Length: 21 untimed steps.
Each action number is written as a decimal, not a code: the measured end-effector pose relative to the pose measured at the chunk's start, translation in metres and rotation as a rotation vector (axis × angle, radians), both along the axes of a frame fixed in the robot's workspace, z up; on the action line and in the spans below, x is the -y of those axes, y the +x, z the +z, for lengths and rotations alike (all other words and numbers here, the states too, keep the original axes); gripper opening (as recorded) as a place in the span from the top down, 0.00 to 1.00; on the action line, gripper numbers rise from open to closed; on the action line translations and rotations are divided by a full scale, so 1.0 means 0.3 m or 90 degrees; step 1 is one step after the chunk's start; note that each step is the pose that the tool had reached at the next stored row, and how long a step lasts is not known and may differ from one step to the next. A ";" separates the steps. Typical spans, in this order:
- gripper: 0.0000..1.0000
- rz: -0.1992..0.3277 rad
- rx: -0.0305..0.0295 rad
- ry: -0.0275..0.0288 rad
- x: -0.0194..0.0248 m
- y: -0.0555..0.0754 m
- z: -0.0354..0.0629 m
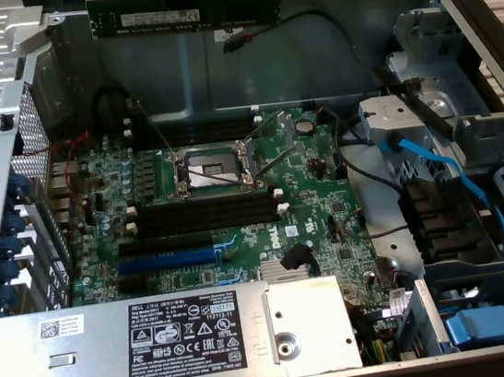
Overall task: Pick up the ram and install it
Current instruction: 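Pick up the ram and move it above insertion slot, then insert the ram into the slot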
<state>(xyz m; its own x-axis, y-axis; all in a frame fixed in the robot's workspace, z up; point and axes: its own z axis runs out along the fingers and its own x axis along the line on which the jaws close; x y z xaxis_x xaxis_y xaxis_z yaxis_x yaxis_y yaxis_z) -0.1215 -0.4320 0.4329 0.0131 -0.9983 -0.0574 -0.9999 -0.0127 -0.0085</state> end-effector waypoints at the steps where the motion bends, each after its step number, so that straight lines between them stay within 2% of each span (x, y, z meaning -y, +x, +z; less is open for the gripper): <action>1: 0.88 -0.001 0.0000 -0.0004 -0.002 0.000 -0.005; 9: 0.88 -0.007 0.0000 -0.0018 -0.023 0.000 -0.051; 14: 0.88 -0.010 0.0000 -0.0020 -0.039 0.004 -0.065; 21: 0.88 -0.012 0.0000 -0.0022 -0.041 0.005 -0.067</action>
<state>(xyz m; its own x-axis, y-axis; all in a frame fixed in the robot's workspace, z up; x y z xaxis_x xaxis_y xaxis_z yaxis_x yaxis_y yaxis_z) -0.1201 -0.4198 0.4129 -0.0053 -0.9985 -0.0540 -0.9999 0.0057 -0.0085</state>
